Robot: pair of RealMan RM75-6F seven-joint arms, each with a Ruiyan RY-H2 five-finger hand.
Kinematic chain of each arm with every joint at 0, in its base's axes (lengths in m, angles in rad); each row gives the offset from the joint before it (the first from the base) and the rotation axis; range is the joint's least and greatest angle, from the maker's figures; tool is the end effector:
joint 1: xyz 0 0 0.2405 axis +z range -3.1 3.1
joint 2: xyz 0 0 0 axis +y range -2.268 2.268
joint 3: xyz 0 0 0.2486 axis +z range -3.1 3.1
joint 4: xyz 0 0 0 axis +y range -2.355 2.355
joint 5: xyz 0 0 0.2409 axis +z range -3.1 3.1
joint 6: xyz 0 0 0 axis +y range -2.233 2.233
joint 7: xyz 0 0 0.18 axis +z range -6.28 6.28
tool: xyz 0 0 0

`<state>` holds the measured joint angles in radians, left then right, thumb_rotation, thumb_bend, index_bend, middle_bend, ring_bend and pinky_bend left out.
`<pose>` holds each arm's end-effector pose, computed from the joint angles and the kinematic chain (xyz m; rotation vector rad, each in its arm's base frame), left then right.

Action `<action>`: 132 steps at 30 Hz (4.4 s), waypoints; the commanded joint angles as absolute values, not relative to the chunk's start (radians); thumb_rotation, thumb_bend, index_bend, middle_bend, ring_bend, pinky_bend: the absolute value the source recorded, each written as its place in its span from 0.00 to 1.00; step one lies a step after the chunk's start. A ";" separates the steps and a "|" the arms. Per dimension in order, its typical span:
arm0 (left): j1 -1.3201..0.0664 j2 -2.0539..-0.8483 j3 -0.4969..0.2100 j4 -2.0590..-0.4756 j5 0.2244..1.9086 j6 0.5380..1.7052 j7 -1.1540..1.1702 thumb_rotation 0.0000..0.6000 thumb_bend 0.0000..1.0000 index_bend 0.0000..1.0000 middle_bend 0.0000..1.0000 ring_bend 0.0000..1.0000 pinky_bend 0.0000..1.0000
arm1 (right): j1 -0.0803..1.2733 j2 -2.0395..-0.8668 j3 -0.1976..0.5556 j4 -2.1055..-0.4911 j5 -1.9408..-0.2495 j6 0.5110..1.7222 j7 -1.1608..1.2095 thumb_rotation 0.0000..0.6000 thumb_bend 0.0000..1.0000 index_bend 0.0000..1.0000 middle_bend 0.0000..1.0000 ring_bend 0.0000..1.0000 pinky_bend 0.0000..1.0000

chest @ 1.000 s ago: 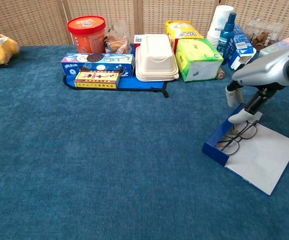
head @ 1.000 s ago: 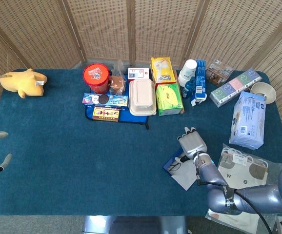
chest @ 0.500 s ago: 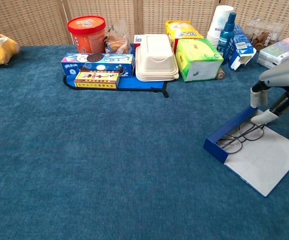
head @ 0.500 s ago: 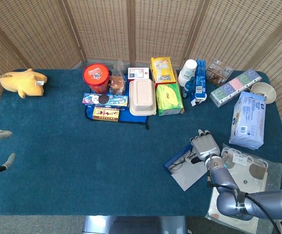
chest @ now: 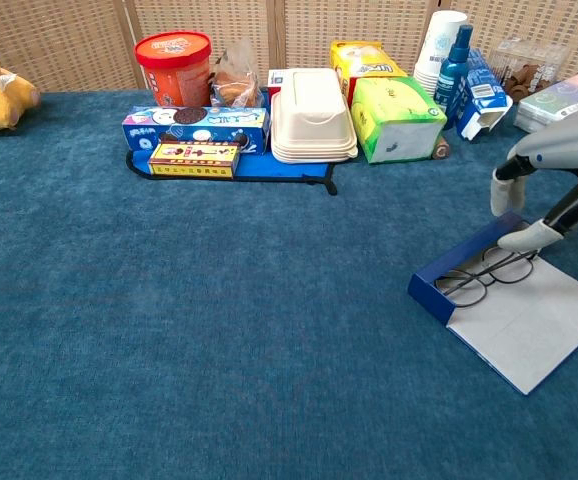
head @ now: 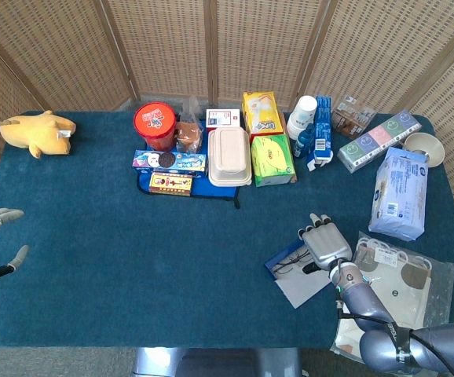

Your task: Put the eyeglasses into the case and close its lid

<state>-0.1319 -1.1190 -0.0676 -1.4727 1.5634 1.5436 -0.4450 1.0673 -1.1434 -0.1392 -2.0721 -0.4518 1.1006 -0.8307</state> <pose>-0.3189 0.2401 0.1516 -1.3194 -1.0296 -1.2557 -0.1504 -0.3156 0.0056 1.9966 -0.8497 0.2740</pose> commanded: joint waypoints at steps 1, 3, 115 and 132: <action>-0.131 -1.119 -0.067 -1.472 1.564 1.544 -0.446 1.00 0.31 0.24 0.28 0.20 0.08 | 1.067 -1.140 -0.129 -2.066 -0.455 1.090 -0.833 0.43 0.28 0.26 0.29 0.05 0.14; -0.130 -1.118 -0.066 -1.472 1.564 1.546 -0.445 1.00 0.31 0.24 0.28 0.20 0.08 | 1.072 -1.143 -0.121 -2.051 -0.446 1.077 -0.834 0.43 0.28 0.26 0.29 0.05 0.14; -0.136 -1.117 -0.057 -1.452 1.584 1.564 -0.481 1.00 0.31 0.23 0.28 0.19 0.07 | 1.037 -1.174 -0.198 -2.153 -0.380 1.072 -0.887 0.38 0.28 0.29 0.33 0.06 0.15; -0.119 -1.108 -0.052 -1.452 1.575 1.576 -0.486 1.00 0.31 0.23 0.28 0.19 0.07 | 1.058 -1.211 -0.182 -2.148 -0.458 1.030 -0.888 0.37 0.28 0.29 0.33 0.07 0.15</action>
<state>-0.1190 -1.1085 -0.0515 -1.4527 1.5756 1.5757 -0.4860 1.0573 -1.2096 -0.1815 -2.1470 -0.4579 1.0311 -0.8877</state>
